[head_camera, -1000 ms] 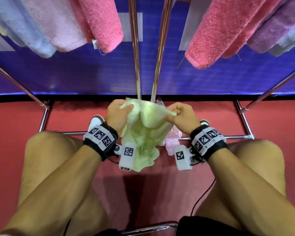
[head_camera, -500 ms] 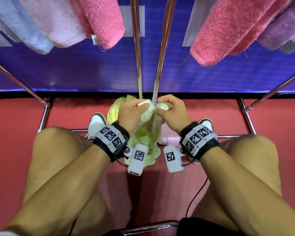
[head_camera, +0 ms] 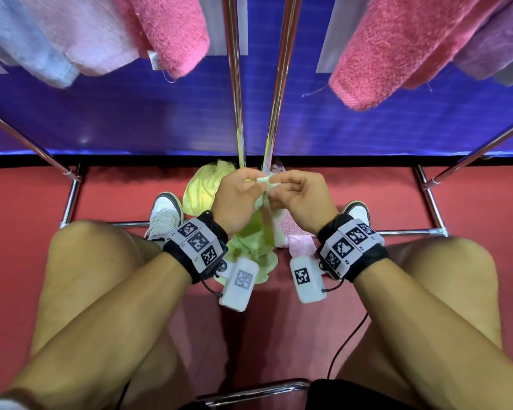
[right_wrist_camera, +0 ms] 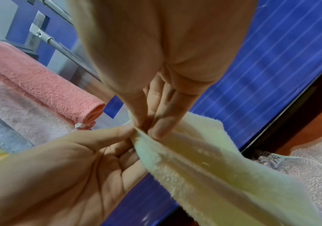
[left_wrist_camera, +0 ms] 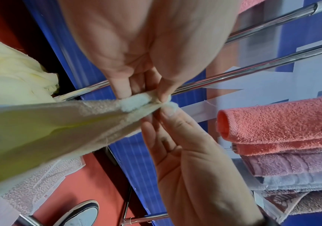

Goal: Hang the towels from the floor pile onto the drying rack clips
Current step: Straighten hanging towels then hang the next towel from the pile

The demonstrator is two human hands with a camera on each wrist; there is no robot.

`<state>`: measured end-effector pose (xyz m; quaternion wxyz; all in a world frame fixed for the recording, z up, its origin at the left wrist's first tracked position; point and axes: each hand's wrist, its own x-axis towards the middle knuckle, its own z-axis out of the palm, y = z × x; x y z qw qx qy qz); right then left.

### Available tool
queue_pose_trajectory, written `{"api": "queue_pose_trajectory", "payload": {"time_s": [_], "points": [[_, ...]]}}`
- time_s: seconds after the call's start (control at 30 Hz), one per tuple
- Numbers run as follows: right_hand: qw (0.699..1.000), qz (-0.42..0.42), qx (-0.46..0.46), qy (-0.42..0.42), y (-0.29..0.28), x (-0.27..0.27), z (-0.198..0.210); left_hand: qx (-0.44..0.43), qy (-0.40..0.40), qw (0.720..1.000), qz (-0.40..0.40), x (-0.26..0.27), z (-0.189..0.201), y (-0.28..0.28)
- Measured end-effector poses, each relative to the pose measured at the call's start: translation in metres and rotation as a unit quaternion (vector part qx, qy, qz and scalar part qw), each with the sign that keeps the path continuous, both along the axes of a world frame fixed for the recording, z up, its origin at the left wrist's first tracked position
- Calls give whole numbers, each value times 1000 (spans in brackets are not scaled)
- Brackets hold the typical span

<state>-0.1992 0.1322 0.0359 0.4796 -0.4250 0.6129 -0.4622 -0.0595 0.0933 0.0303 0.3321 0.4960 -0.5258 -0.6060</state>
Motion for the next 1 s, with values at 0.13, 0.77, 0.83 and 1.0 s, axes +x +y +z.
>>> {"api": "queue_pose_trajectory", "payload": {"time_s": [0.13, 0.77, 0.83, 1.0], "points": [[999, 9, 4, 32, 1, 0, 3, -11, 18, 1000, 7, 2, -5, -2], [973, 43, -33, 224, -1, -11, -10, -55, -69, 995, -43, 3, 1, 2], [972, 42, -32, 228, 0, -11, -10, -55, -68, 994, -62, 4, 3, 3], [976, 47, -40, 210, 2, -10, -6, -25, -39, 995, -84, 10, 4, 1]]}}
